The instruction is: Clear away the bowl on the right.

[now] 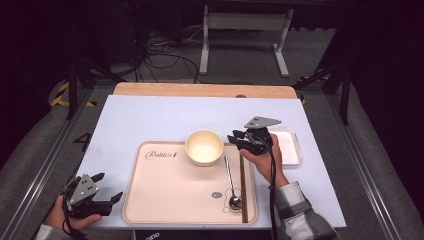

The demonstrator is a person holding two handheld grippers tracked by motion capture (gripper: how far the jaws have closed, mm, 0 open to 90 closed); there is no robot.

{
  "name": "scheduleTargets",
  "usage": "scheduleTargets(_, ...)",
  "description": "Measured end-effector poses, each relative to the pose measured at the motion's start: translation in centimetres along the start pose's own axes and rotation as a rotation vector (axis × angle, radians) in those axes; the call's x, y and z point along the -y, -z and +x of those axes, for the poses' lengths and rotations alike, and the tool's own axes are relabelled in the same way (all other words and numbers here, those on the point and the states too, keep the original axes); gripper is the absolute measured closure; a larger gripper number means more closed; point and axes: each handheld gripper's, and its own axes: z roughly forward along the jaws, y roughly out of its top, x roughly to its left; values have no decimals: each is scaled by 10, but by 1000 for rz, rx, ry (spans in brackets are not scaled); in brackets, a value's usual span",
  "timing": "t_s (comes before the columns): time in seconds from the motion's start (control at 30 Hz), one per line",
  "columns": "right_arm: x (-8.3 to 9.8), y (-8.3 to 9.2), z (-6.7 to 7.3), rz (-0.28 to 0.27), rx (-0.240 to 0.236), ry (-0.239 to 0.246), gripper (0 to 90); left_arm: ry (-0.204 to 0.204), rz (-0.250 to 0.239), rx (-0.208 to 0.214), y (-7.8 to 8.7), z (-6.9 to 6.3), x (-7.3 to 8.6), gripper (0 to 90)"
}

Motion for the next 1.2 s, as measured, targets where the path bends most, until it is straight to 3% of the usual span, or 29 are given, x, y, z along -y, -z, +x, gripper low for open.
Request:
scheduleTargets(0.9, 23, 64, -14, 14, 63, 136, 509, -20, 19, -4, -1, -2, -1, 143)
scheduleTargets(1.1, 31, 78, -25, 9, 88, 114, 465, -23, 18, -1, -1, -2, -1, 143)
scheduleTargets(1.2, 36, 84, -34, 19, 125, 86, 398, -25, 20, -1, -1, -2, -1, 142)
